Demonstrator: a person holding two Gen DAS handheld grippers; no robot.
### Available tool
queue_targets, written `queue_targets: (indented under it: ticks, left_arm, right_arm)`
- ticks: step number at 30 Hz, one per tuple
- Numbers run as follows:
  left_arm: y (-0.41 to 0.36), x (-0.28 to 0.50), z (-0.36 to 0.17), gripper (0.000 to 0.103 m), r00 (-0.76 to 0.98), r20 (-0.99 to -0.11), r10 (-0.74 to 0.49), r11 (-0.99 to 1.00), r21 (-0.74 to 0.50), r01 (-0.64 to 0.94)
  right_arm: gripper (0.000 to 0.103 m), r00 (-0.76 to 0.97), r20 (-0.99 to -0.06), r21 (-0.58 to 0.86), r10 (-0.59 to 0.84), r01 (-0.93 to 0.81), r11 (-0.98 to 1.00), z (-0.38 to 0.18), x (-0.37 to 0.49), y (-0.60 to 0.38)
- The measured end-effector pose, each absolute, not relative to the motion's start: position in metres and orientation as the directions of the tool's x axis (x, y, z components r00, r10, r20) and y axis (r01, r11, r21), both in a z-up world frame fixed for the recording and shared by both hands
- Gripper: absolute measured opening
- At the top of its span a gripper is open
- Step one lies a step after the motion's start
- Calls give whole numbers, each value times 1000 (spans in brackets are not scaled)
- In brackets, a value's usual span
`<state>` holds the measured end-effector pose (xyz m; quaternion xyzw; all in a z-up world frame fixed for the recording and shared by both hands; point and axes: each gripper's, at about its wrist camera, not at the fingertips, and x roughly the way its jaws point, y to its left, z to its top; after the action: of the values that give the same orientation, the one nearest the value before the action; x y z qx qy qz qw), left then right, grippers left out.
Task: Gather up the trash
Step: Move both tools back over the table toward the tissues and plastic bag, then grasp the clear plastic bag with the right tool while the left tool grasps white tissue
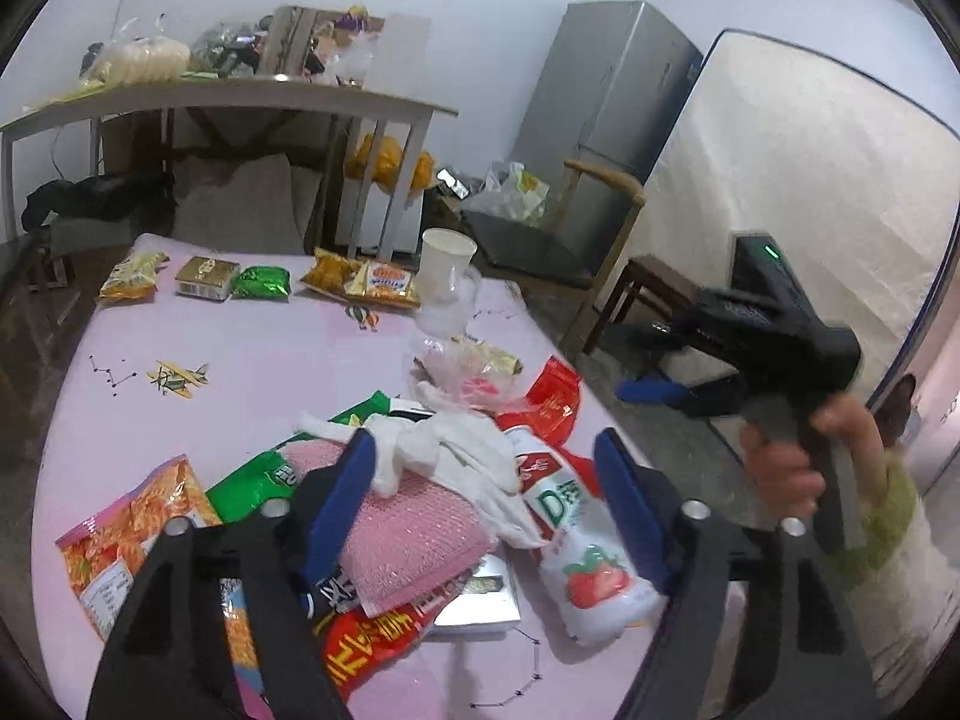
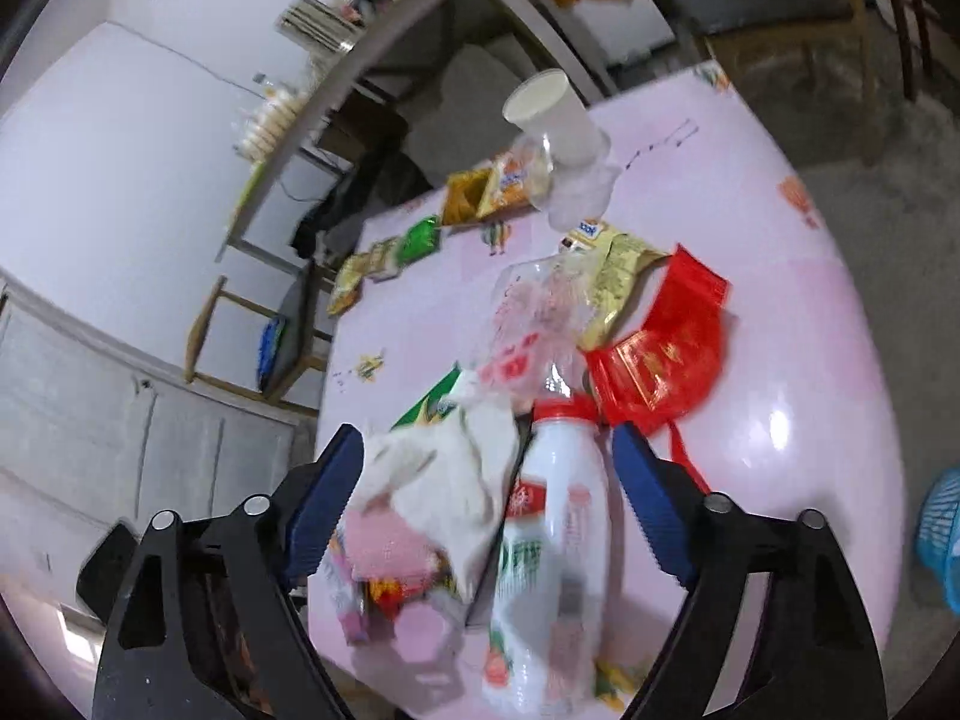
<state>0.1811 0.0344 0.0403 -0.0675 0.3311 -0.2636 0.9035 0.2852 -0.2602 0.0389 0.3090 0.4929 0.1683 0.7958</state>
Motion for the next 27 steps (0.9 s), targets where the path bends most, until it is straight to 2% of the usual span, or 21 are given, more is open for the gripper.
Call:
queue_targets:
  ticks: [6, 11, 13, 18, 27]
  left_arm:
    - [25, 208, 25, 51, 625, -622, -472, 875, -243, 419]
    - [25, 222, 5, 37, 607, -665, -436, 891, -226, 393]
    - [27, 225, -1, 27, 596, -677, -432, 894, -233, 382]
    - [33, 230, -8, 13, 590, -684, -429, 897, -245, 368]
    - [37, 232, -8, 5, 594, -668, -448, 890, -275, 363]
  right_arm:
    - [67, 357, -754, 620, 551, 113, 776, 8, 332, -231]
    - [59, 307, -778, 608, 549, 146, 780, -10, 345, -222]
    - [50, 302, -775, 613, 555, 148, 776, -12, 345, -222]
    - [31, 293, -773, 619, 563, 154, 770, -15, 344, -226]
    - [18, 316, -736, 664, 598, 165, 729, -12, 339, -240]
